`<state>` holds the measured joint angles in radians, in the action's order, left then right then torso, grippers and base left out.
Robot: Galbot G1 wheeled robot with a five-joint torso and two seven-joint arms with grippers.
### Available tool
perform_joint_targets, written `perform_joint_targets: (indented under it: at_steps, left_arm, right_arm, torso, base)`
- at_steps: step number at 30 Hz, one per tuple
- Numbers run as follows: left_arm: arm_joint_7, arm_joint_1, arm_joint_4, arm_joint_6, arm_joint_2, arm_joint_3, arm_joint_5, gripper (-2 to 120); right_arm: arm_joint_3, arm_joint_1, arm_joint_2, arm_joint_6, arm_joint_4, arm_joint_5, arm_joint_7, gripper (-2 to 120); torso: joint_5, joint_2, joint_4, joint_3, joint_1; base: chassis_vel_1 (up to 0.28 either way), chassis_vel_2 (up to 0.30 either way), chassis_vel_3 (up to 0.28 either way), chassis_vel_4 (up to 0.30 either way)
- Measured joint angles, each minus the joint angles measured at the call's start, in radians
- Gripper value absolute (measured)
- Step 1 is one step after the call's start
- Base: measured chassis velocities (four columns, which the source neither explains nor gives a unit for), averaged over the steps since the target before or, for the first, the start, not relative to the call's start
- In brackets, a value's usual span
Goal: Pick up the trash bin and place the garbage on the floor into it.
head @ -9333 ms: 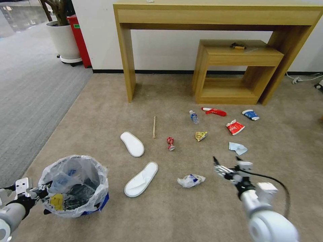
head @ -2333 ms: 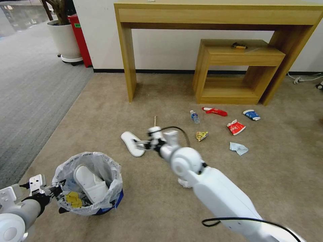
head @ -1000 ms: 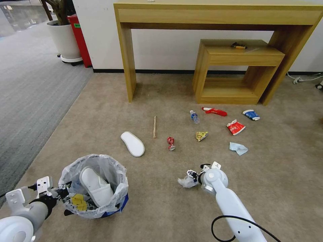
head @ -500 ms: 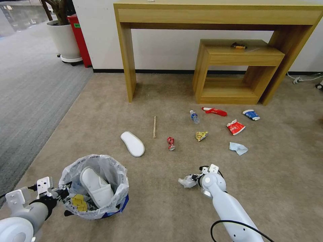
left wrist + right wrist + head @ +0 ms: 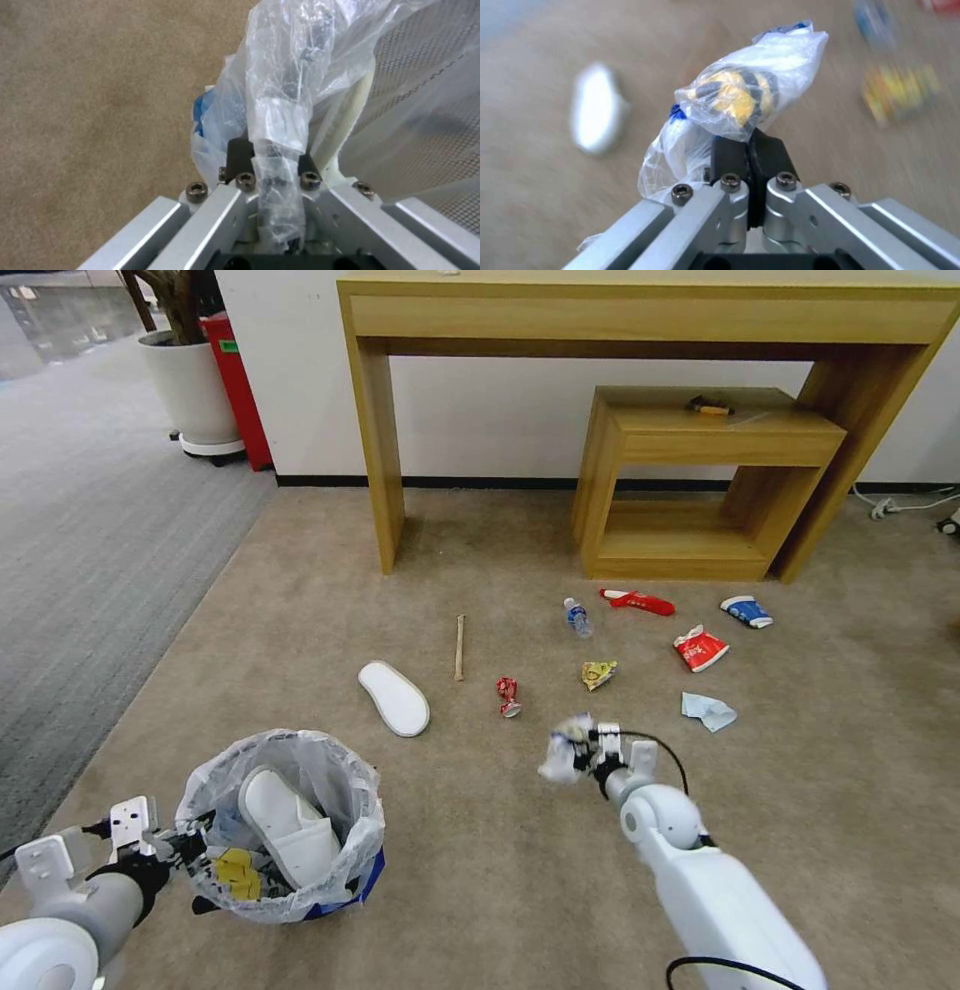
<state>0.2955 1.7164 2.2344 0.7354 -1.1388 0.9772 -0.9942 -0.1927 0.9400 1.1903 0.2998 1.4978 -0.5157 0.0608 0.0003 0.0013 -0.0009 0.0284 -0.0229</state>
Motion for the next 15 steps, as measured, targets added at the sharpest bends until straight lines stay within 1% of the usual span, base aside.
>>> perform_joint_targets:
  at_steps: [1,2,3,5,7,8,9,10,12,13,14,15]
  left_arm:
    - [0.000,0.000,0.002,0.000,0.000,0.000,0.000,0]
    - [-0.001,0.001,0.005,0.000,-0.001,0.001,0.001,0]
    - [-0.001,0.001,0.005,0.000,-0.001,0.001,0.001,0]
    - [0.001,0.003,0.011,0.000,-0.002,0.000,0.002,0]
    - [0.002,0.003,0.012,0.000,-0.002,0.000,0.002,0]
    - [0.004,0.003,0.015,0.000,-0.002,-0.002,0.002,0]
    - [0.006,0.002,0.019,0.000,-0.002,-0.007,0.008,0]
    - [0.006,0.002,0.019,0.000,-0.002,-0.007,0.008,0]
    - [0.010,0.002,0.031,0.000,-0.002,-0.014,0.011,0]
    - [0.012,0.004,0.040,0.000,-0.002,-0.018,0.011,0]
    - [0.012,0.004,0.040,0.000,-0.002,-0.018,0.011,0]
    - [0.012,0.005,0.043,0.000,-0.001,-0.020,0.011,0]
  right_arm:
    - [0.013,-0.012,-0.018,-0.018,0.027,0.000,0.031,0]
    - [0.034,-0.035,-0.052,-0.032,0.071,-0.006,0.083,0]
    - [0.034,-0.035,-0.052,-0.032,0.071,-0.006,0.083,0]
    - [0.077,-0.084,-0.111,-0.038,0.149,-0.028,0.147,0]
    - [0.086,-0.096,-0.121,-0.038,0.162,-0.032,0.154,0]
    - [0.111,-0.129,-0.144,-0.036,0.198,-0.040,0.170,0]
    - [0.163,-0.192,-0.173,-0.025,0.244,-0.052,0.193,0]
    - [0.163,-0.192,-0.173,-0.025,0.244,-0.052,0.193,0]
    - [0.239,-0.284,-0.195,-0.018,0.288,-0.080,0.224,0]
    - [0.300,-0.338,-0.201,-0.012,0.302,-0.101,0.248,0]
    - [0.300,-0.338,-0.201,-0.012,0.302,-0.101,0.248,0]
    - [0.325,-0.362,-0.202,-0.010,0.306,-0.109,0.258,0]
  torso:
    - [0.0000,0.000,0.0002,0.000,0.000]
    - [0.0000,0.000,0.0004,0.000,0.000]
    - [0.0000,0.000,0.0004,0.000,0.000]
    - [0.0000,0.000,0.0001,0.000,0.000]
    - [0.0000,0.000,0.0001,0.000,0.000]
    - [-0.0003,0.000,-0.0001,0.000,0.000]
    - [-0.0001,0.000,-0.0002,0.000,0.000]
    - [-0.0001,0.000,-0.0002,0.000,0.000]
    - [-0.0005,0.000,0.0003,0.000,0.000]
    - [-0.0003,0.000,0.0002,0.000,0.000]
    - [-0.0003,0.000,0.0002,0.000,0.000]
    - [0.0000,0.000,0.0002,0.000,0.000]
  base:
    - [0.000,0.000,0.000,0.000]
    - [0.000,0.000,0.000,0.000]
    - [0.000,0.000,0.000,0.000]
    - [0.000,0.000,0.000,0.000]
    - [0.000,0.000,0.000,0.000]
    - [0.000,0.000,0.000,0.000]
    - [0.000,0.000,0.000,0.000]
    - [0.000,0.000,0.000,0.000]
    - [0.000,0.000,0.000,0.000]
    - [0.000,0.000,0.000,0.000]
    - [0.000,0.000,0.000,0.000]
    - [0.000,0.000,0.000,0.000]
